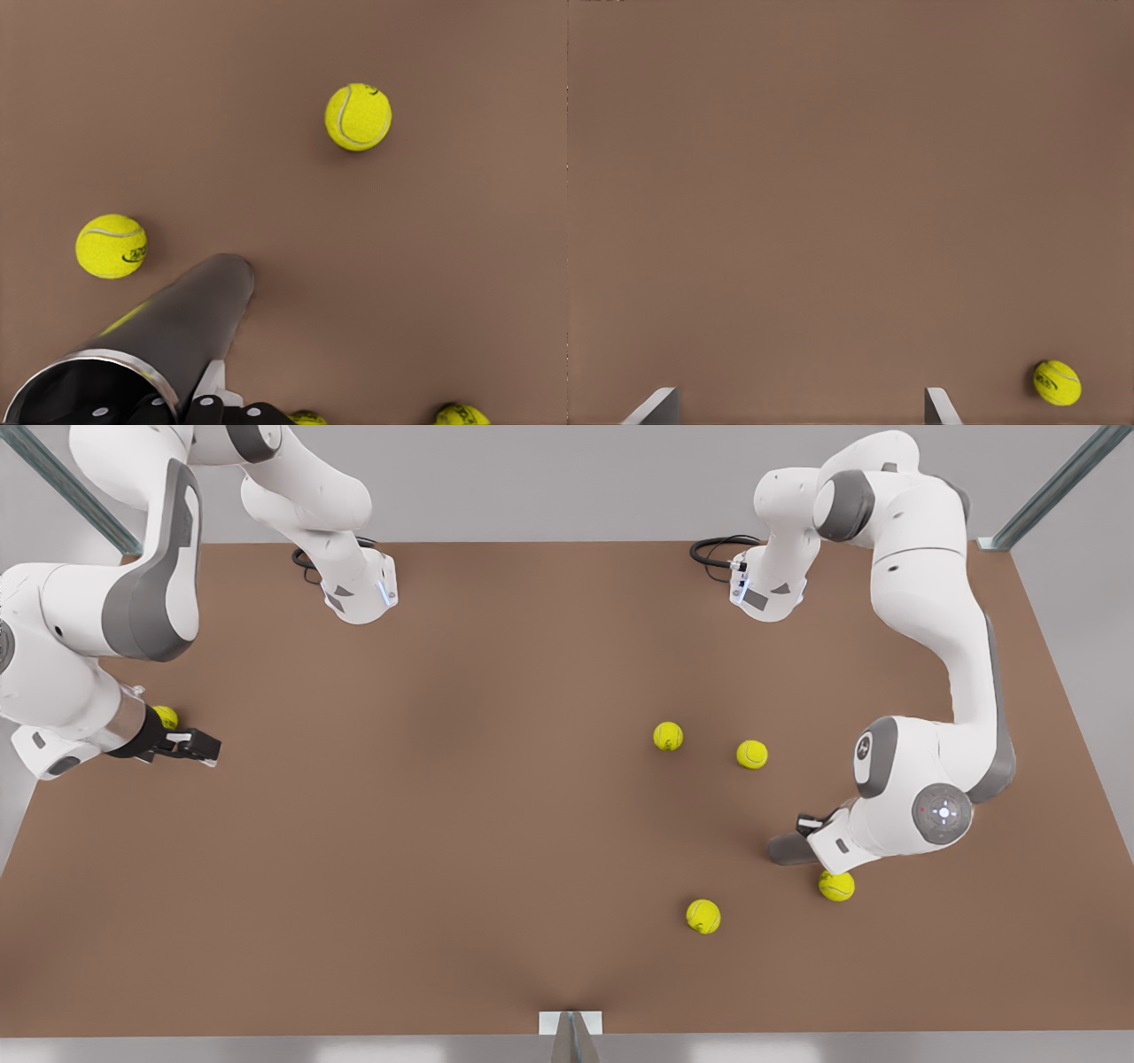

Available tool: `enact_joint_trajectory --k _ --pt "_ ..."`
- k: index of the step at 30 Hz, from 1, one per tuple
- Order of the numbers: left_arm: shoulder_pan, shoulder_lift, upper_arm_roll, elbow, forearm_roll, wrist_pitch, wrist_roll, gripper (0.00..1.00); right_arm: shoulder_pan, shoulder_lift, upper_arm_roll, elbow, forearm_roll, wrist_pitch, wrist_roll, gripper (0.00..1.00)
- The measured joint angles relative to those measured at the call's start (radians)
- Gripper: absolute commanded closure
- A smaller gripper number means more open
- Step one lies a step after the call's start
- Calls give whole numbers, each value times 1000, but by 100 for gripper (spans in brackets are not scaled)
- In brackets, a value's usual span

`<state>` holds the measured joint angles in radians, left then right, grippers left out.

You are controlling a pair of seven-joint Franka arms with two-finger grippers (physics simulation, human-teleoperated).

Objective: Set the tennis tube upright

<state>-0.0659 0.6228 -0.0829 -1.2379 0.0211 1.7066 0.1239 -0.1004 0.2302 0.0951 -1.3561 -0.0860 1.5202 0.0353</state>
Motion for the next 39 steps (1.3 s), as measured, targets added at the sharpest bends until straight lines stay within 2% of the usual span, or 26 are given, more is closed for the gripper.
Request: enact_joint_trajectory --k 7,8,9,10,39 --pt "0 8 0 0 8 9 1 79 -6 0 0 0 -3 0 -3 0" --pt "0 8 0 0 8 9 1 72 -7 0 0 0 -3 0 -2 0" --pt "0 8 0 0 5 8 2 32 -2 0 0 0 -2 0 -2 0" --pt "0 8 0 0 0 8 2 0 -3 0 0 0 -2 0 -1 0" --pt "-15 -36 -3 4 -13 -39 -18 0 16 9 0 4 -23 -24 -6 0"
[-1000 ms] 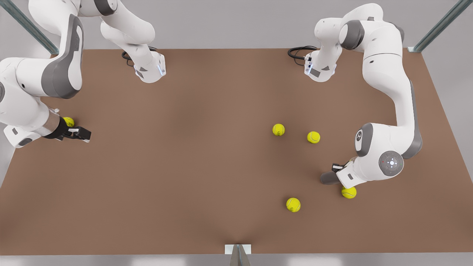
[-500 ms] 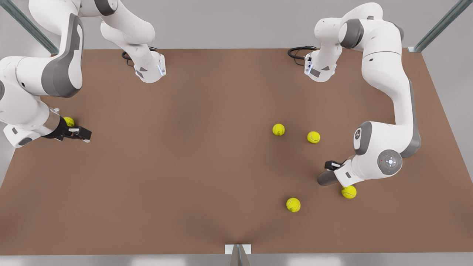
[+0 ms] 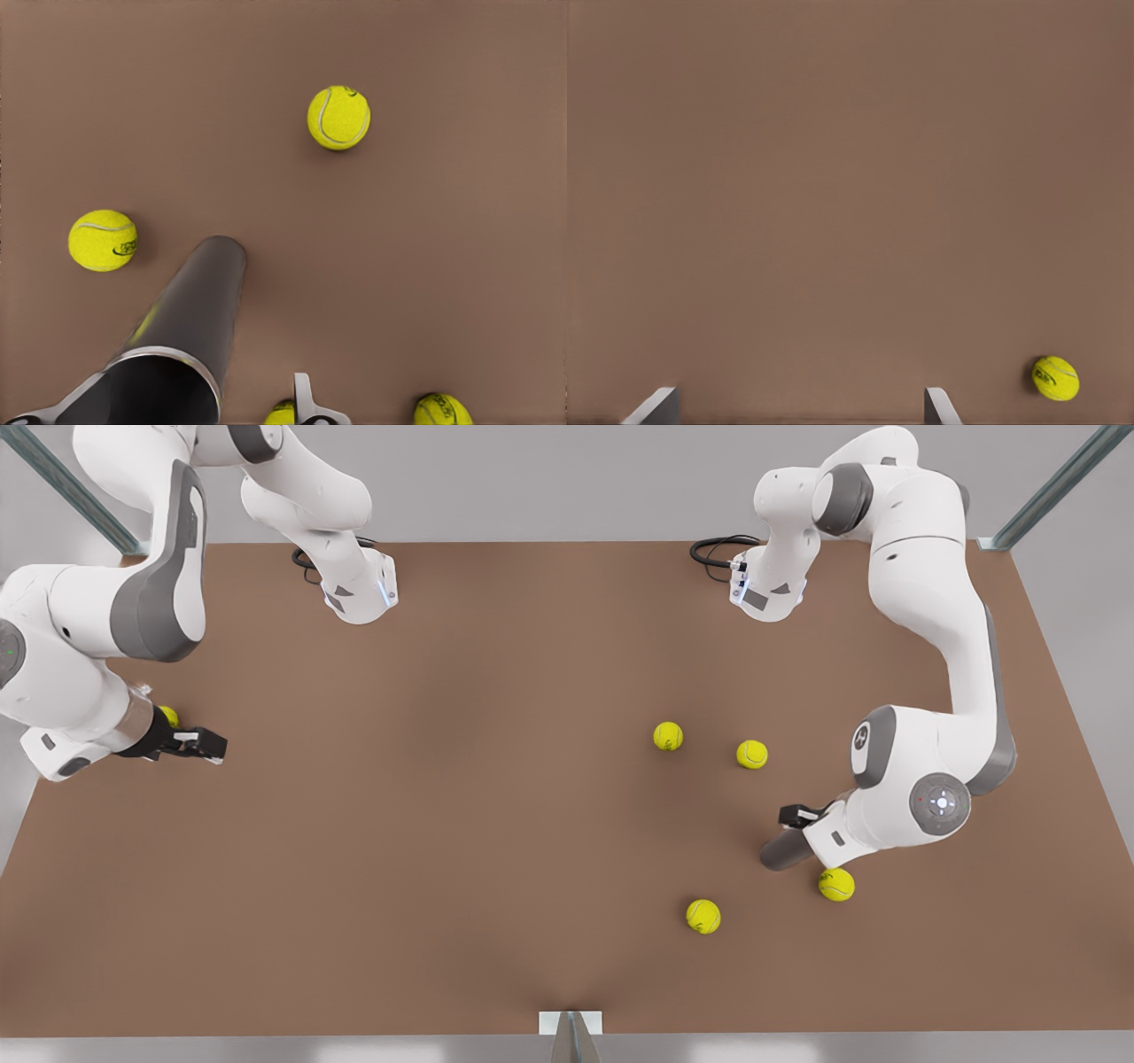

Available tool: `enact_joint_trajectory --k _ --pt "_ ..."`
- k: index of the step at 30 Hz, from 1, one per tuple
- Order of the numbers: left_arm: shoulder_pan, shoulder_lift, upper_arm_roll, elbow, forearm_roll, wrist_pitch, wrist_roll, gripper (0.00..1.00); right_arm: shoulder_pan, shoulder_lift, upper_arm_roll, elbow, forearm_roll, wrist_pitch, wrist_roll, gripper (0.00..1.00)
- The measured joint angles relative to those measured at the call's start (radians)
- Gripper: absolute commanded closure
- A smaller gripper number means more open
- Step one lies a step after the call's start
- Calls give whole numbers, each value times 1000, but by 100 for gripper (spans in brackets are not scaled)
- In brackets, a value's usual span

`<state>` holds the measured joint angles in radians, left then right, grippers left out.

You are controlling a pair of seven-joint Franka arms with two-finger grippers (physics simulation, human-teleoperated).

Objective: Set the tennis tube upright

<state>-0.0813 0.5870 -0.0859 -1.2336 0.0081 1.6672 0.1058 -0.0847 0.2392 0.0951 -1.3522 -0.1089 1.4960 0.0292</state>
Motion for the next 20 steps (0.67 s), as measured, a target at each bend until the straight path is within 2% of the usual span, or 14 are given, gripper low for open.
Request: enact_joint_trajectory --k 10,13,20 --pt "-30 -82 -1 59 40 -82 3 0 12 18 1 7 9 12 -2 0" --pt "-6 -216 -1 -29 71 -92 2 0 11 22 1 7 14 17 -2 0" --pt "7 -266 -2 -72 90 -93 2 0 7 22 1 7 15 27 0 0"
